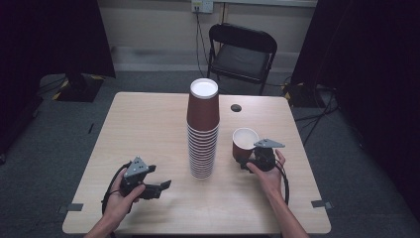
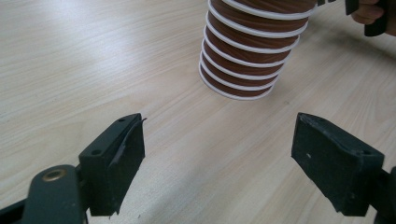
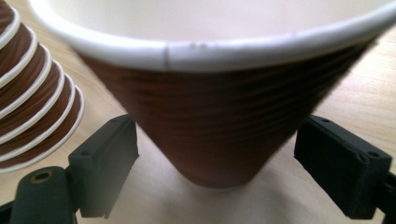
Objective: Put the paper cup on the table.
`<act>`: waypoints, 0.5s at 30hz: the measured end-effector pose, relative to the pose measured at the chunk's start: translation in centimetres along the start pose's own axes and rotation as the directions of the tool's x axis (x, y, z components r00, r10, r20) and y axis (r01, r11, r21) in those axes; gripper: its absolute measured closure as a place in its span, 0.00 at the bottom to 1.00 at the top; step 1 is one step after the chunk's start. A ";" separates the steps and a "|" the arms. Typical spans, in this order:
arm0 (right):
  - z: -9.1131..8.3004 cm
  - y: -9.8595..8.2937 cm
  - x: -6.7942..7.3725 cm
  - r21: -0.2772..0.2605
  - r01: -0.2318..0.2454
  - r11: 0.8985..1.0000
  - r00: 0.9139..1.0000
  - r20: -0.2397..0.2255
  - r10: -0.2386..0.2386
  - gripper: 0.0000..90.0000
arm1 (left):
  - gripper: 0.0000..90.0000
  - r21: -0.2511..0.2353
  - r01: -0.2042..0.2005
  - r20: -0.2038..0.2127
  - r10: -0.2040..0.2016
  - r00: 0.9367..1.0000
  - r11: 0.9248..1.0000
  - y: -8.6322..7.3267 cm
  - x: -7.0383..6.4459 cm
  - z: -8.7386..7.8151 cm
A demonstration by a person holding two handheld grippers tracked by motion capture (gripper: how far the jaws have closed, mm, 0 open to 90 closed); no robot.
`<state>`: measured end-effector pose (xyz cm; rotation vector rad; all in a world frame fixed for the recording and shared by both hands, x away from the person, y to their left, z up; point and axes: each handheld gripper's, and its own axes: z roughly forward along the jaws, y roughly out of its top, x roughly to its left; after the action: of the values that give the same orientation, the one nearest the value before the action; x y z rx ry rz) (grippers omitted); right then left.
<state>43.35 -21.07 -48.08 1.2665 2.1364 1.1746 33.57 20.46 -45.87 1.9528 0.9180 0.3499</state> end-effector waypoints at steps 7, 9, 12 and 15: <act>-1.3 -0.4 -0.5 -0.016 -0.028 0.999 1.000 0.013 0.029 0.15 | 0.19 0.000 0.008 -0.004 -0.008 1.000 1.000 0.0 0.2 0.0; -1.6 -0.4 -0.6 -0.021 -0.031 0.999 0.999 0.013 0.031 0.15 | 0.19 -0.001 0.011 -0.006 -0.011 1.000 1.000 0.0 0.2 0.0; -2.0 -0.5 -0.7 -0.021 -0.040 0.999 0.999 0.008 0.040 0.15 | 0.19 -0.003 0.013 -0.010 -0.013 1.000 1.000 0.0 0.3 0.0; -2.3 -0.7 -0.7 0.005 -0.041 0.999 0.998 0.039 0.041 0.15 | 0.19 -0.010 0.024 -0.017 -0.024 1.000 1.000 0.0 0.4 -0.2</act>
<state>41.77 -22.87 -47.41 1.3312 2.0966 1.1517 33.70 20.91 -45.82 1.9308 0.9479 0.3567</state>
